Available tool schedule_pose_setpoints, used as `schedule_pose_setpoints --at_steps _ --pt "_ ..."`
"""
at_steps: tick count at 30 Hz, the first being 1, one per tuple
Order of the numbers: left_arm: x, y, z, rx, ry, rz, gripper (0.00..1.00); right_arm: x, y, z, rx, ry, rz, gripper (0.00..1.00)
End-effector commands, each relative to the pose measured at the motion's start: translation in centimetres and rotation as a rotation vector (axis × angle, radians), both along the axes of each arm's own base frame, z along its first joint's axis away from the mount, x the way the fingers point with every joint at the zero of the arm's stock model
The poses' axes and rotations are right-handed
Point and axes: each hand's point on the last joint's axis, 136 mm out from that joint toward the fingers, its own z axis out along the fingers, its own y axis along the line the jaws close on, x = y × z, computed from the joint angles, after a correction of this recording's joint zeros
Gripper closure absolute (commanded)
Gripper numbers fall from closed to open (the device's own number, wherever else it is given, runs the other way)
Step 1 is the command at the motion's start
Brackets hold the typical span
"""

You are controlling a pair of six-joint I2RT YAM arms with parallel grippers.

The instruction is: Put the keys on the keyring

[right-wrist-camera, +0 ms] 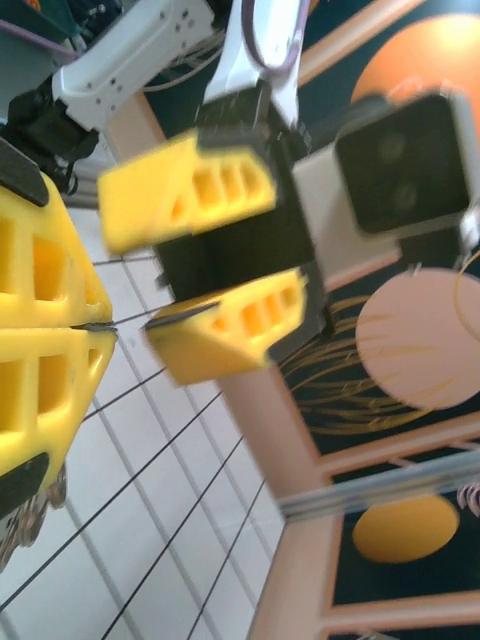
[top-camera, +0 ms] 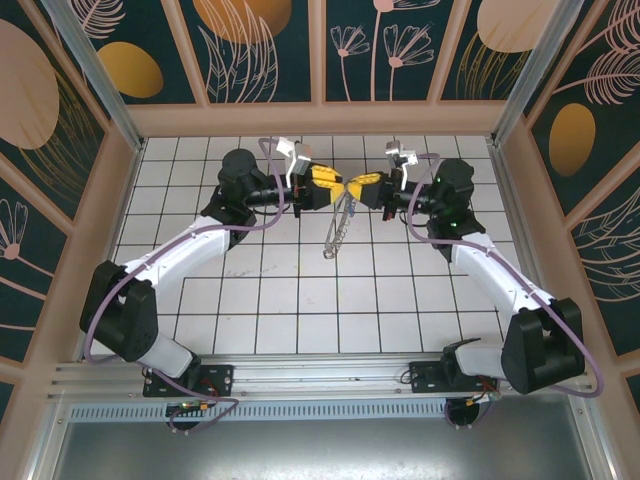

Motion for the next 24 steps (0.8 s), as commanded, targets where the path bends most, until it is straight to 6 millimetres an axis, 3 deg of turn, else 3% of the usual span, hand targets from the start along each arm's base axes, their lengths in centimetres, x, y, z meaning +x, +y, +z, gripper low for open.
schedule_pose_setpoints --at_steps 1,7,13,24 --pt "0.5 0.9 1.4 0.039 -0.096 0.092 0.65 1.8 -0.3 0.1 -0.072 -0.053 -0.057 1.0" --pt "2.0 1.7 -0.7 0.171 -0.094 0.15 0.59 3.8 -0.1 -1.7 -0.211 -0.044 -0.076 1.0" --pt "3.4 2.1 -2.7 0.277 -0.062 0.143 0.53 5.2 0.2 -2.0 -0.295 -0.041 -0.026 1.0" --pt "3.7 2.6 -4.2 0.316 -0.019 0.059 0.51 4.2 0.6 -0.9 -0.216 0.0 0.189 1.0"
